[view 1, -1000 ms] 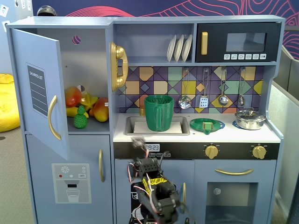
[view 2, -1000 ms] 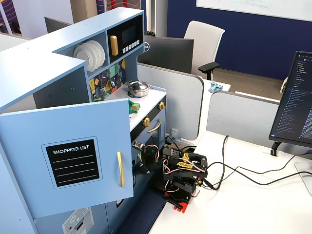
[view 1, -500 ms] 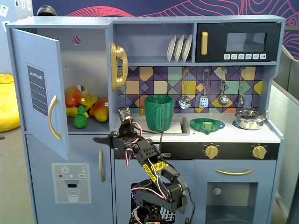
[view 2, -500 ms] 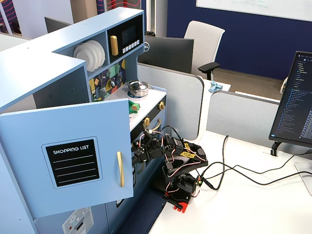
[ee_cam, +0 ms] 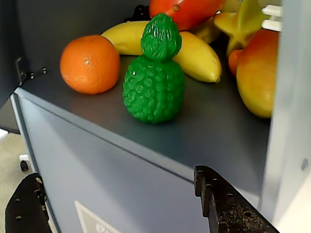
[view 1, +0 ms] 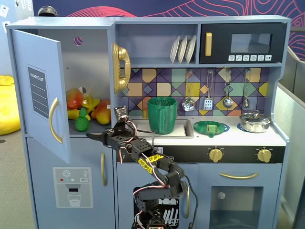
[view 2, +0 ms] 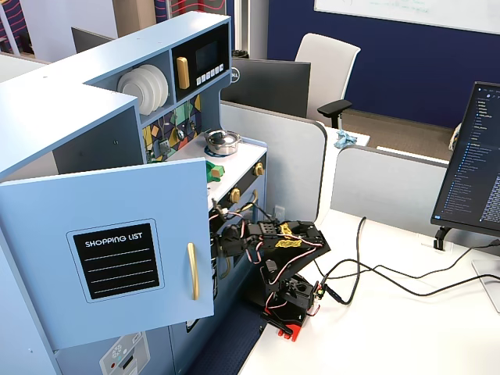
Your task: Pick up the green pineapple from the left cabinet and place it in the green recipient
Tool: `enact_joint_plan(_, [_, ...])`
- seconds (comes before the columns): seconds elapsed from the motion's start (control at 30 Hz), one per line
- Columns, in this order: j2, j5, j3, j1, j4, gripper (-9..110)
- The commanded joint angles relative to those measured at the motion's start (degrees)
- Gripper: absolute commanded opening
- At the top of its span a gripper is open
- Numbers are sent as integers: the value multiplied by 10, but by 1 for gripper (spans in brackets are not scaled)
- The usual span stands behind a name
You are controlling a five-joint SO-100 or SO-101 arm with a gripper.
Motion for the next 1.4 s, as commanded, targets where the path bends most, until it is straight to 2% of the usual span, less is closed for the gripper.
enact_joint_plan(0.0, [-50,3,-49,4,-64,33])
enact_joint_plan(0.3, [-172,-55,-107,8,-172,32])
enact_joint_plan(0.5, [-237,-83,-163,10,-188,33])
enact_joint_plan(0.97, [-361,-42,-236,33,-234,34])
enact_joint_plan(1.37, [-429,-48,-271,14,-265,33])
